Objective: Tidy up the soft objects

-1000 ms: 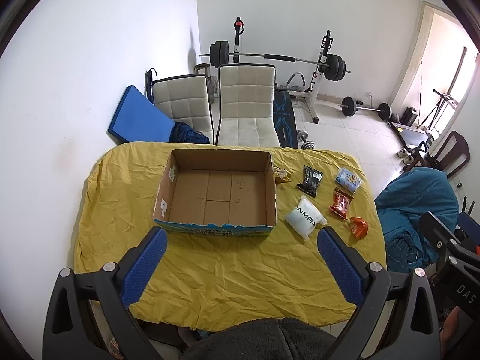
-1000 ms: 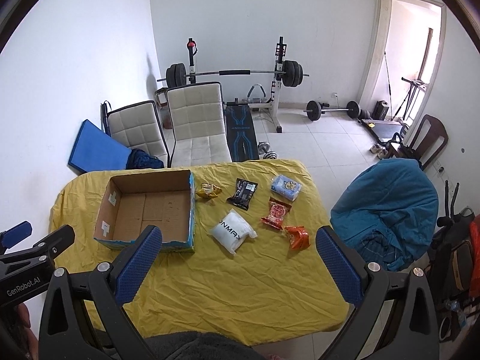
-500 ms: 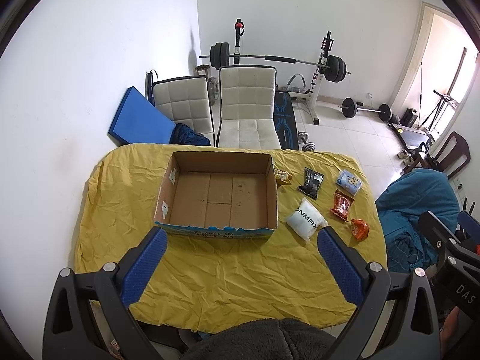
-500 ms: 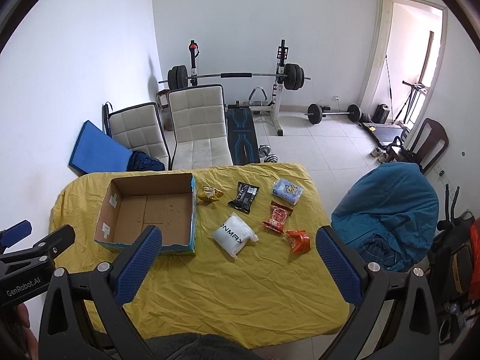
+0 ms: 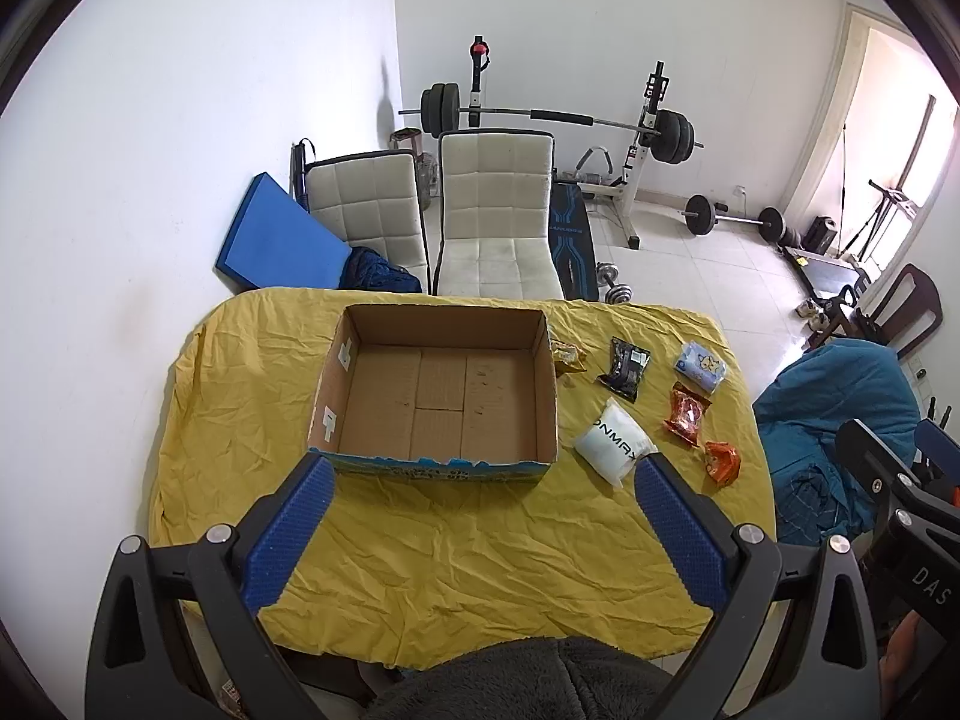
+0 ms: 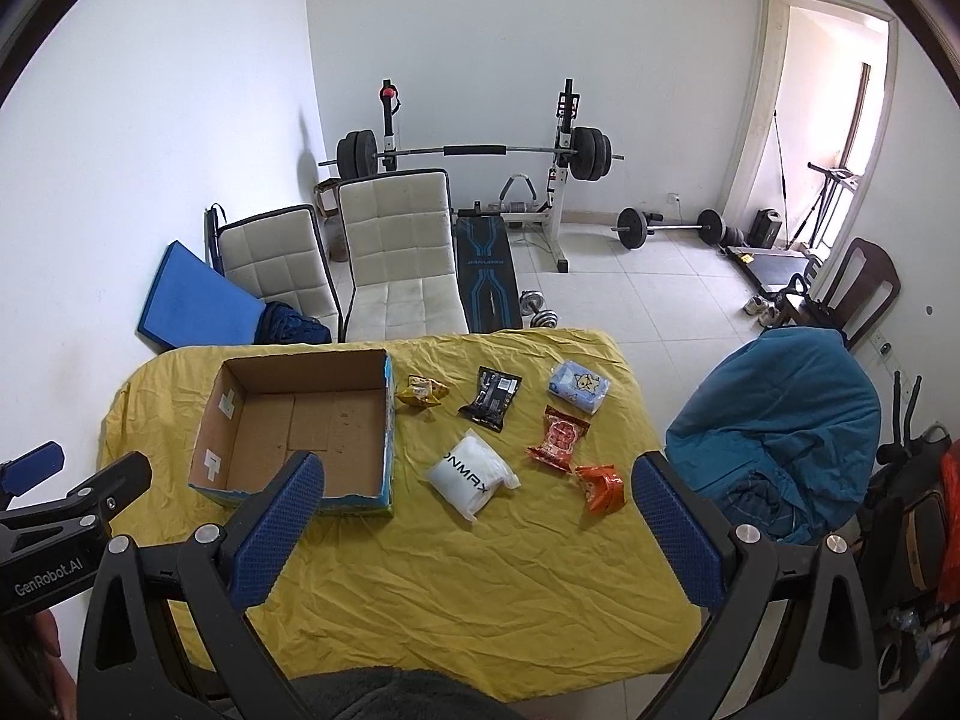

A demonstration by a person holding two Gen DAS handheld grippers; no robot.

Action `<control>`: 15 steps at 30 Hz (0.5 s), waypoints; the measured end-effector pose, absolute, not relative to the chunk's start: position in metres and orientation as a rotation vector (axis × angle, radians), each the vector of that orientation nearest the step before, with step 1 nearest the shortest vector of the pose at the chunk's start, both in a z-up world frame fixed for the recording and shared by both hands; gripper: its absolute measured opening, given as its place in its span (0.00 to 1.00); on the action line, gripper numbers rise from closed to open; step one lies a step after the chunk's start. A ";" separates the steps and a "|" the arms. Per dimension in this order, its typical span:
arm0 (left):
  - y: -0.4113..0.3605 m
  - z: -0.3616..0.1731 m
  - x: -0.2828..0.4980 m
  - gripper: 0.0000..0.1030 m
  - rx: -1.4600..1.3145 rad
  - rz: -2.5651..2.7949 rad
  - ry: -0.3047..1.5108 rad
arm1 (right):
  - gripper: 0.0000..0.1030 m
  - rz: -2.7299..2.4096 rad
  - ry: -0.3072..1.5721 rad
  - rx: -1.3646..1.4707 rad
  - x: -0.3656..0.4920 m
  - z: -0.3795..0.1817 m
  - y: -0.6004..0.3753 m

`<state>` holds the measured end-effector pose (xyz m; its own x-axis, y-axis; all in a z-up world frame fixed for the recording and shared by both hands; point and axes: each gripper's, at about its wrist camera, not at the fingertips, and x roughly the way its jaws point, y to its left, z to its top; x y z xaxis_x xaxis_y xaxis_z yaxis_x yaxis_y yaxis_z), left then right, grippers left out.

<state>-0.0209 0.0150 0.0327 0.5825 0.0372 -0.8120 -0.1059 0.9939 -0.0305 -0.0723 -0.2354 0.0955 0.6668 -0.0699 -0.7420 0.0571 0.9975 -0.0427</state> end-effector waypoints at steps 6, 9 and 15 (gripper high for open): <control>0.017 0.029 -0.006 1.00 -0.075 0.083 0.964 | 1.00 -0.068 0.842 -0.015 -0.061 0.097 -0.232; 0.017 0.026 0.001 1.00 -0.079 0.082 0.975 | 1.00 -0.067 0.847 -0.010 -0.055 0.097 -0.233; 0.008 0.016 0.022 1.00 -0.080 0.067 0.993 | 1.00 -0.070 0.873 0.015 -0.032 0.086 -0.245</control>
